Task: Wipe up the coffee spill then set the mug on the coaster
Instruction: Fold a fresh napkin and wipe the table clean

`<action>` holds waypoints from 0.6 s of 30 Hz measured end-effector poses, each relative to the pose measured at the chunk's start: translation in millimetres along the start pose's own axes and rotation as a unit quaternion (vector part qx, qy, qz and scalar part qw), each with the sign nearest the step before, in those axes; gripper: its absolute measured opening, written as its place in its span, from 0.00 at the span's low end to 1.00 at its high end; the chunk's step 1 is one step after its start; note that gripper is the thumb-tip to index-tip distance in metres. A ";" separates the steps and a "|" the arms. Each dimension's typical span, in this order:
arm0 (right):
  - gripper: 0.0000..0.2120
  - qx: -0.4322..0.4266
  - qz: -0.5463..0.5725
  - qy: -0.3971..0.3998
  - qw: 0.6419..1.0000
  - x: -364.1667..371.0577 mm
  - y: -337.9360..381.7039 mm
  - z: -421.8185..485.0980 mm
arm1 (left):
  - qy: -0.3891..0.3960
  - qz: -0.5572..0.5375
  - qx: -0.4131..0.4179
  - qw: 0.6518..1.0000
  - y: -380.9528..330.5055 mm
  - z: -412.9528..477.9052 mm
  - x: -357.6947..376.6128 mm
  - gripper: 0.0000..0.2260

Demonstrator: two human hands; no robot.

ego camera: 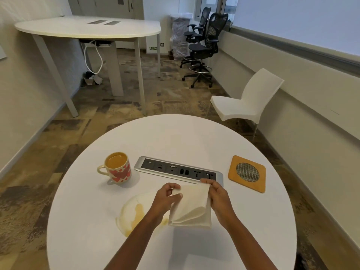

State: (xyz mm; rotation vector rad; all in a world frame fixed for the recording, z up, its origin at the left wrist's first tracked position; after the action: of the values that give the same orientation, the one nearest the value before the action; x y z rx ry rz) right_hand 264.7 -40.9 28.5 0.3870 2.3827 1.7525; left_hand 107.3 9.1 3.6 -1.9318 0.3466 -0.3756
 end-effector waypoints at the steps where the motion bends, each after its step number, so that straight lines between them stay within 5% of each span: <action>1: 0.11 0.027 0.073 0.019 0.997 7.2 -1.9 -3.2 | -0.013 -0.008 0.007 1.000 -0.1 -0.4 -3.4 0.08; 4: 0.19 0.104 0.164 0.081 0.977 27.4 -13.7 -7.8 | -0.042 -0.023 0.030 0.998 0.5 -0.9 -17.4 0.09; 7: 0.12 0.164 0.148 0.125 0.967 50.0 -25.7 -13.9 | -0.044 -0.005 0.041 0.998 3.2 0.9 -26.9 0.09; 12: 0.10 0.141 0.116 0.078 0.980 65.7 -33.4 -3.3 | -0.064 0.084 0.079 0.991 9.6 6.0 -59.0 0.11; 15: 0.16 0.056 -0.061 -0.026 0.996 57.9 -28.1 6.0 | -0.136 0.222 0.149 0.954 15.9 3.2 -95.8 0.11; 18: 0.25 -0.080 -0.320 -0.085 0.940 46.1 -31.7 14.2 | -0.205 0.371 0.189 0.886 25.4 -1.7 -134.4 0.13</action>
State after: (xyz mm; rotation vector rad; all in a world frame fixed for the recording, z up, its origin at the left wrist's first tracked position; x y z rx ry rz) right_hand 221.1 -23.1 -4.8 -0.2326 1.9167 1.5047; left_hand -17.1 53.1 -32.6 -1.3164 0.6415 0.4406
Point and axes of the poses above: each hand's wrist, its own z-axis towards the middle knuckle, its own x-axis out of the palm, y = z × x, the point moved 4 cm from there along z, towards the middle knuckle, and after that the axes turned 4 degrees about y, right-handed, at the moved point
